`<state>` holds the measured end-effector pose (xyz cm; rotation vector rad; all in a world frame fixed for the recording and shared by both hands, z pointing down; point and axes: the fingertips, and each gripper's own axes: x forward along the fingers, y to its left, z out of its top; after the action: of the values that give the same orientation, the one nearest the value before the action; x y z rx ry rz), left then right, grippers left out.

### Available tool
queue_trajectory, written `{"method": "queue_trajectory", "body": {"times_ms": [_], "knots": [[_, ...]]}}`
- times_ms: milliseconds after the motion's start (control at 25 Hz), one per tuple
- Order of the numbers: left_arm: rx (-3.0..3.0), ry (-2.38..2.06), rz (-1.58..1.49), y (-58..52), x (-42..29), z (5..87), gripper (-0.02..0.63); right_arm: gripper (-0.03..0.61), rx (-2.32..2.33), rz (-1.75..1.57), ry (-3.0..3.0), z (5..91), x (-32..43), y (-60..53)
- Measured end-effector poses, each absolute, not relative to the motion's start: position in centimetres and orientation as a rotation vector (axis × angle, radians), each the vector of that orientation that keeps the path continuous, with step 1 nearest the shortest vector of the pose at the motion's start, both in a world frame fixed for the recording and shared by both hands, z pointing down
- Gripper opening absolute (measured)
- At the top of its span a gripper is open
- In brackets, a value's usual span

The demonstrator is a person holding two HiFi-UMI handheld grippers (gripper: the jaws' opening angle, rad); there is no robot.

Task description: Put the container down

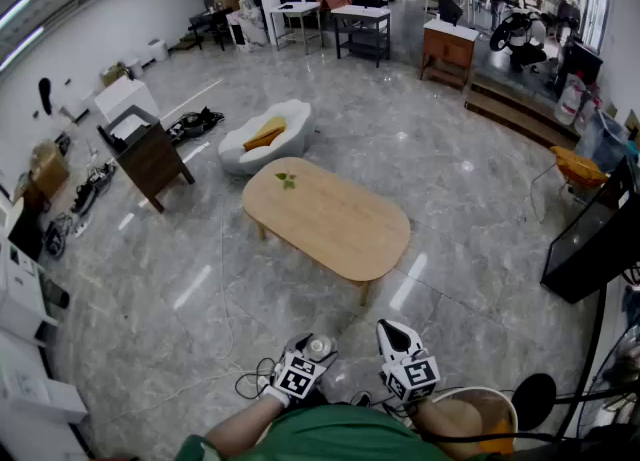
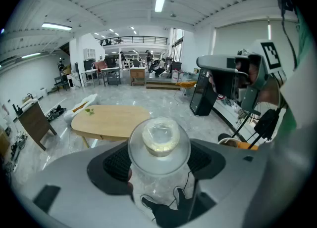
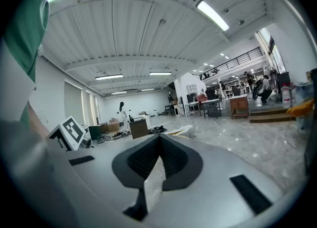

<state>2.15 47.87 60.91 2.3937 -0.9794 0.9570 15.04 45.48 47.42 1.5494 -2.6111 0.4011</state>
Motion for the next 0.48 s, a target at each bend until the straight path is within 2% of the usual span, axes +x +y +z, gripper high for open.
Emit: {"method": "queue_trajectory", "body": {"times_ms": [480], "knots": [[2.384, -1.037, 0.943, 45.2, -5.4, 60.8, 0.339, 0.014, 1.571, 0.355, -2.607, 46.6, 9.1, 43.5]]}}
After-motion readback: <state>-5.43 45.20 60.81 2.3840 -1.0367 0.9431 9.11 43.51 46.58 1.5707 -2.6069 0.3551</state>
